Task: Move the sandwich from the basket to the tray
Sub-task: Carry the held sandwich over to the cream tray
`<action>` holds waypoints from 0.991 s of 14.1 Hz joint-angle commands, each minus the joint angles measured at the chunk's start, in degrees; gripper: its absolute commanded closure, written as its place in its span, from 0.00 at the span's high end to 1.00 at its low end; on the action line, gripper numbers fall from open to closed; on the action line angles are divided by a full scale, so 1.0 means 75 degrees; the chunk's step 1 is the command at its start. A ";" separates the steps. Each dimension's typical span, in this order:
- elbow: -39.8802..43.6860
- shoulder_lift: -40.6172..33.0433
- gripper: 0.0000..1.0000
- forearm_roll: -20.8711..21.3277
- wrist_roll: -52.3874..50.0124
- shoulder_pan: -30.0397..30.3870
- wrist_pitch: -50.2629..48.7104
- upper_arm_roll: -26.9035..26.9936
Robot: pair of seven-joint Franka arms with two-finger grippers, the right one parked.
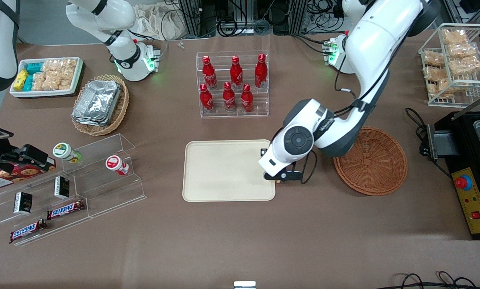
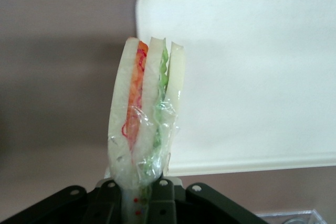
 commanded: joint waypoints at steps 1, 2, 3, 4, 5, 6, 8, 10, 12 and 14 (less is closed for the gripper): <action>0.0356 0.0486 0.00 0.0432 -0.0507 -0.0188 0.0282 0.0006; 0.0367 0.0650 0.00 0.0678 -0.0834 -0.0280 0.0423 0.0006; 0.0402 0.0791 0.00 0.0970 -0.1104 -0.0432 0.0691 0.0018; 0.0391 0.0931 0.00 0.1194 -0.1234 -0.0457 0.0891 0.0006; 0.0402 0.1025 0.00 0.1289 -0.1282 -0.0457 0.0963 0.0006; 0.0403 0.1073 0.00 0.1301 -0.1294 -0.0469 0.0963 0.0018; 0.0403 0.1085 0.06 0.1301 -0.1294 -0.0480 0.0963 0.0018; 0.0391 0.1097 0.99 0.1336 -0.1283 -0.0481 0.0963 0.0018; 0.0402 0.1062 1.00 0.1698 -0.1282 -0.0481 0.0963 0.0006; 0.0542 0.0957 1.00 0.1934 -0.1294 -0.0469 0.0952 0.0006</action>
